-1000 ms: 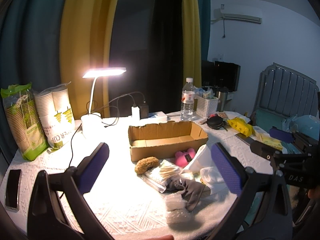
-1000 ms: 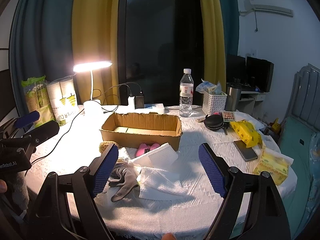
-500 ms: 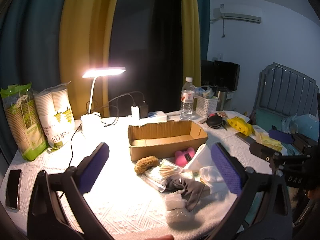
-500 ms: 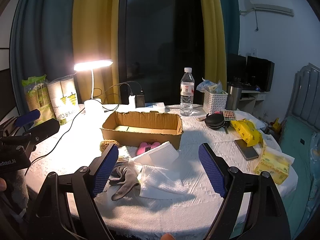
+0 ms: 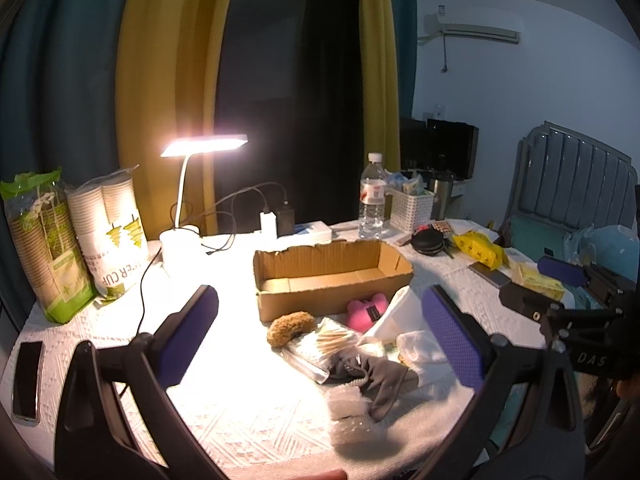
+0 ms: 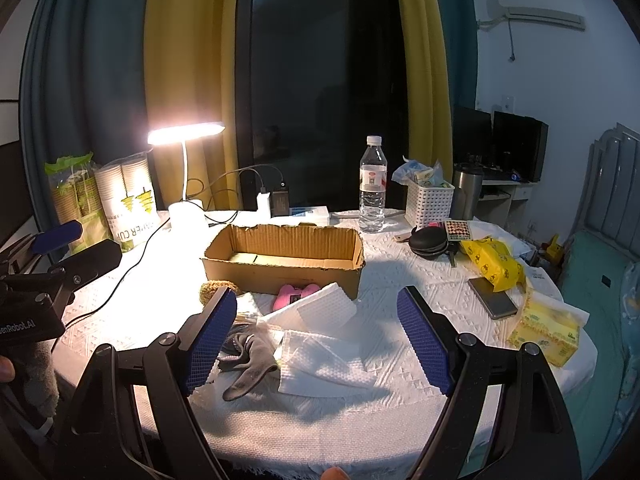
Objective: Organize soft objects
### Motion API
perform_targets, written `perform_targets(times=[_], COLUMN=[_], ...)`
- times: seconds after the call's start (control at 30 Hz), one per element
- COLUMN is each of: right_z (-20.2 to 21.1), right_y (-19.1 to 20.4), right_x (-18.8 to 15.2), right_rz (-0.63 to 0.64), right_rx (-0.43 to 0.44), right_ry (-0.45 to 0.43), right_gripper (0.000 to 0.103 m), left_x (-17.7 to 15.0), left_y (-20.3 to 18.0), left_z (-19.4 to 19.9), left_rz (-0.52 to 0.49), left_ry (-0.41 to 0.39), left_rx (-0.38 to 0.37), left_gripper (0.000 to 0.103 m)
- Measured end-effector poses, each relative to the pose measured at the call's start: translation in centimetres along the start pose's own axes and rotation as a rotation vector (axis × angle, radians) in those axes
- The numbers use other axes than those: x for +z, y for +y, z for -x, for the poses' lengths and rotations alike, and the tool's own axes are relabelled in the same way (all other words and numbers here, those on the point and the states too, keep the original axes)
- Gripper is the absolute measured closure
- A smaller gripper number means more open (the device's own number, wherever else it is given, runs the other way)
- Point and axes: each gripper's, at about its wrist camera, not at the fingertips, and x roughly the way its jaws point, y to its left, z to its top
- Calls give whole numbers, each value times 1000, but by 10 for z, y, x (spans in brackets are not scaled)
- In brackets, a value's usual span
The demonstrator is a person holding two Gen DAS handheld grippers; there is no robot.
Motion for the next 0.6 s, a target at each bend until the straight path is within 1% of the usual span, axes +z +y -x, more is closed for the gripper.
perform_targets(times=[0.37, 0.6], right_z=[0, -6], right_y=[-1, -1], right_x=[-1, -5], right_rz=[-1, -7], right_rx=[1, 7], right_ry=[2, 22], right_gripper=[18, 18], left_x=[-3, -6], left_y=[-4, -2], left_z=[-1, -12], left_rz=[-3, -1], left_ry=[11, 44], left_rx=[2, 6], left_gripper=[1, 1])
